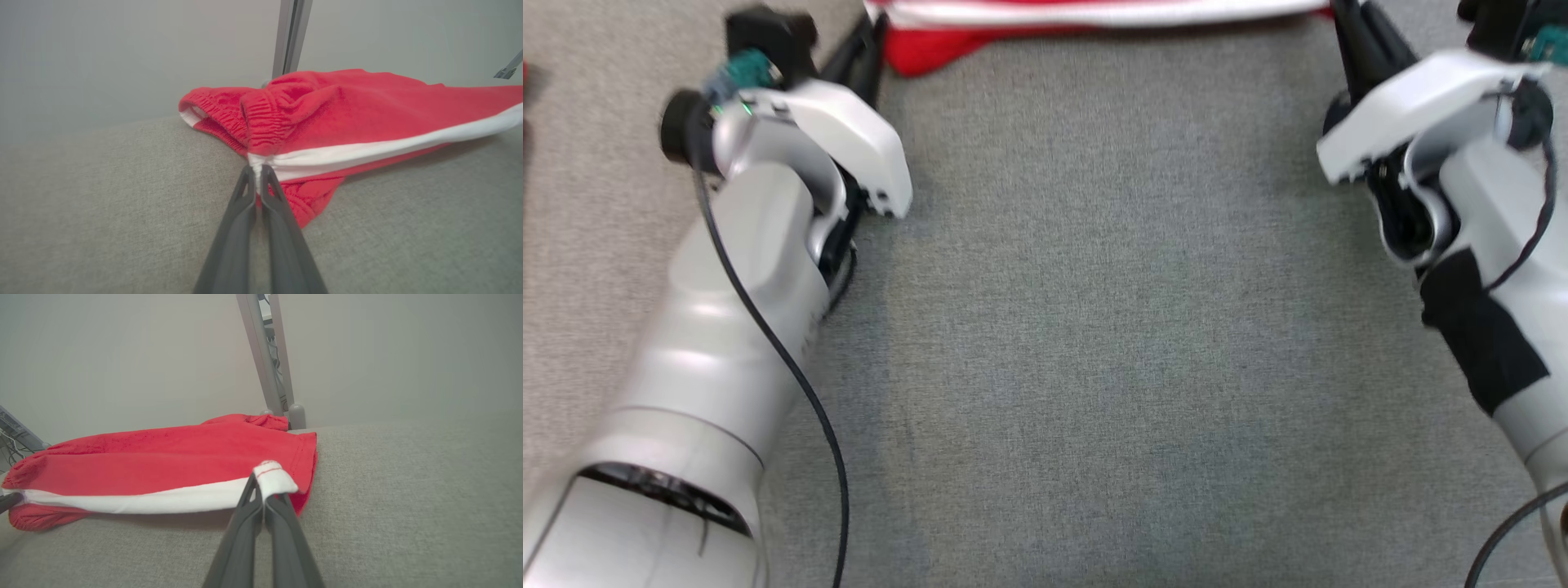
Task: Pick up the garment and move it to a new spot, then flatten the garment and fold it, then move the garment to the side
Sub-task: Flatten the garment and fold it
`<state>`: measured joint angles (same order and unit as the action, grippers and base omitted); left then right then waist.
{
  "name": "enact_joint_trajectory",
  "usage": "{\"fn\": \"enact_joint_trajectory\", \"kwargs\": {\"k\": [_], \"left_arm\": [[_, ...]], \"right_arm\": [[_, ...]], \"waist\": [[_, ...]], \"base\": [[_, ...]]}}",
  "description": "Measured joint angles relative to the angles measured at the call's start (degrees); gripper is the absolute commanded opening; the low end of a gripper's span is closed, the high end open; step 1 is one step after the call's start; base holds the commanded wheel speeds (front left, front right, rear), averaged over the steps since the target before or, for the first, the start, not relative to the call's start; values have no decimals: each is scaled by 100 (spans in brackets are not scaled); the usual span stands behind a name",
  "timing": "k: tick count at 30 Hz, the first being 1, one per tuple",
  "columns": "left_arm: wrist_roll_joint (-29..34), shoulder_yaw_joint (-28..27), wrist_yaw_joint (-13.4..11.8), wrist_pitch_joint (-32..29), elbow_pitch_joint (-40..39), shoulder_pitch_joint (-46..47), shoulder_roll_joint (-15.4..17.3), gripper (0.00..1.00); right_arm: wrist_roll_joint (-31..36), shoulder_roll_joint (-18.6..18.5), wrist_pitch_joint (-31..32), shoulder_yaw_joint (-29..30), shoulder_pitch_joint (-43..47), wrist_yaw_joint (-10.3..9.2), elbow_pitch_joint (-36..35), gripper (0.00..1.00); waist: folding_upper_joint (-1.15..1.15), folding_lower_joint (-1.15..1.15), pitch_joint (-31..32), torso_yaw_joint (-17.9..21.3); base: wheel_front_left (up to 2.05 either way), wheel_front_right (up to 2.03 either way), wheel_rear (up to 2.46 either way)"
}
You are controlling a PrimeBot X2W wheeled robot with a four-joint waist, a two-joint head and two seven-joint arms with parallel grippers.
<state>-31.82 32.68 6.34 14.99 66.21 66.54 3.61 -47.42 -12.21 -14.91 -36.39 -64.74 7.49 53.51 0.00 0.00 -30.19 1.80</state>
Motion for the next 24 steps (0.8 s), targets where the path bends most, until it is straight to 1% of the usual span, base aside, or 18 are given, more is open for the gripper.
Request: {"fn": "enact_joint_trajectory", "kwargs": {"k": [5, 14, 18, 24], "left_arm": [[97, 315, 69, 0, 24, -398, -58, 0], [352, 1173, 104, -37, 170, -990, -79, 0], [297, 1485, 108, -145, 168, -1266, -87, 0], [42, 1769, 108, -270, 124, -1640, -88, 0]], "right_arm": [[-319, -64, 25, -370, 382, 0, 281, 0], [-921, -274, 379, -1058, 955, 0, 203, 0], [-1183, -372, 497, -1276, 1173, 0, 162, 0], [-1510, -510, 614, -1595, 1491, 0, 82, 0]], "waist": [[0, 0, 332, -54], [0, 0, 871, -149], [0, 0, 1053, -172], [0, 0, 1354, -210]], "base": [[0, 0, 0], [0, 0, 0], [0, 0, 0], [0, 0, 0]]}}
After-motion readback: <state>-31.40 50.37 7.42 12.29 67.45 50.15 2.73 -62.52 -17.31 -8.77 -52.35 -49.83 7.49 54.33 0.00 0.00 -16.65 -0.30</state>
